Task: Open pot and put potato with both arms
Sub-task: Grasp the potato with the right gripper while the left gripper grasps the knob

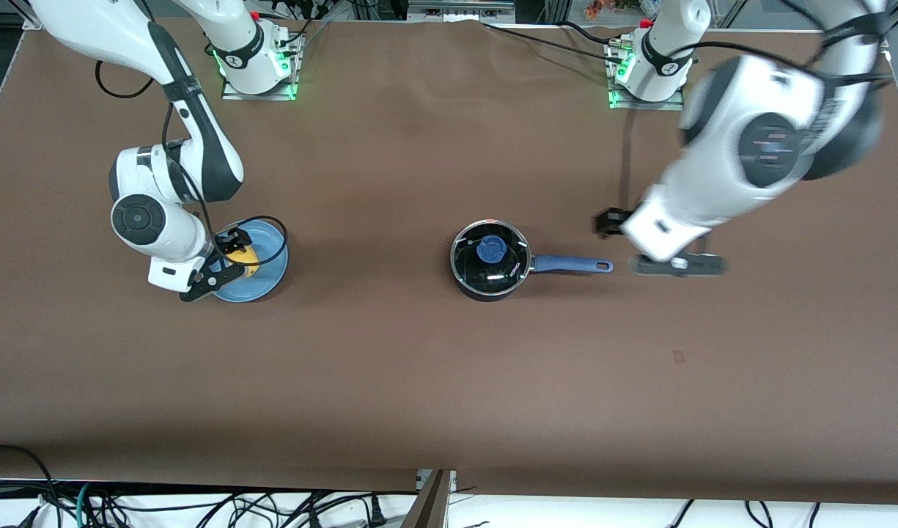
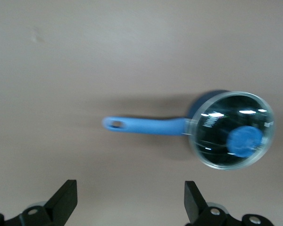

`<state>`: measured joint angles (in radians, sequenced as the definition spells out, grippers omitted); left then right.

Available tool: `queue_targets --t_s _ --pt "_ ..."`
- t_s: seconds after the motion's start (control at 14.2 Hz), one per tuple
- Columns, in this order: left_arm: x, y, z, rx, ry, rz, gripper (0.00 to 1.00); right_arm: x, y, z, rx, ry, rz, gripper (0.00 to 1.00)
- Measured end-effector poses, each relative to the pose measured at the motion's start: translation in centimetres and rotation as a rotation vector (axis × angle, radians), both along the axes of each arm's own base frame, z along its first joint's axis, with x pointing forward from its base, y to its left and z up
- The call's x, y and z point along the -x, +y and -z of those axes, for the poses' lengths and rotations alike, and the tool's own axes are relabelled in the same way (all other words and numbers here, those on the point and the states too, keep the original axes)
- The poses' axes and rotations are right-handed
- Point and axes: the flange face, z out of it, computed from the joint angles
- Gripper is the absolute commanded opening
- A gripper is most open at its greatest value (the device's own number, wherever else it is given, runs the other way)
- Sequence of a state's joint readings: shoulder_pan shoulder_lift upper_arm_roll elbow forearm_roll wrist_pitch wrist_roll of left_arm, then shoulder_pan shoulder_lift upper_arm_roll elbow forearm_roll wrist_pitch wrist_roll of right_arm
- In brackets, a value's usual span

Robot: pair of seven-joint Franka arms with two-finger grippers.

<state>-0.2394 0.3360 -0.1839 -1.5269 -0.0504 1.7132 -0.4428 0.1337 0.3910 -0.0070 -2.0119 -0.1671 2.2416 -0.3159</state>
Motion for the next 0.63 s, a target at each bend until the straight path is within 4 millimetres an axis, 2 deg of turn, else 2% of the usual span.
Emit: queue_targets --t_s 0.14,0.28,0.42,0.63 --pt "-0.2 -5.7 3.2 0.016 0.012 -0.02 1.0 0.1 0.1 1.2 -0.011 -0.013 -0.031 1.0" --pt "-1.3 -9.4 7.3 0.025 0.034 -0.007 1.0 0.3 0.1 2.1 -0.018 -0.011 -0.058 1.0" --pt "-1.9 -11.4 10.8 0.032 0.059 0.004 1.0 0.6 0.1 2.8 -0.018 0.001 -0.065 1.0" --pt "-1.7 -13.1 13.1 0.06 0.078 0.005 1.0 1.4 0.1 3.8 -0.024 -0.006 -0.072 1.0"
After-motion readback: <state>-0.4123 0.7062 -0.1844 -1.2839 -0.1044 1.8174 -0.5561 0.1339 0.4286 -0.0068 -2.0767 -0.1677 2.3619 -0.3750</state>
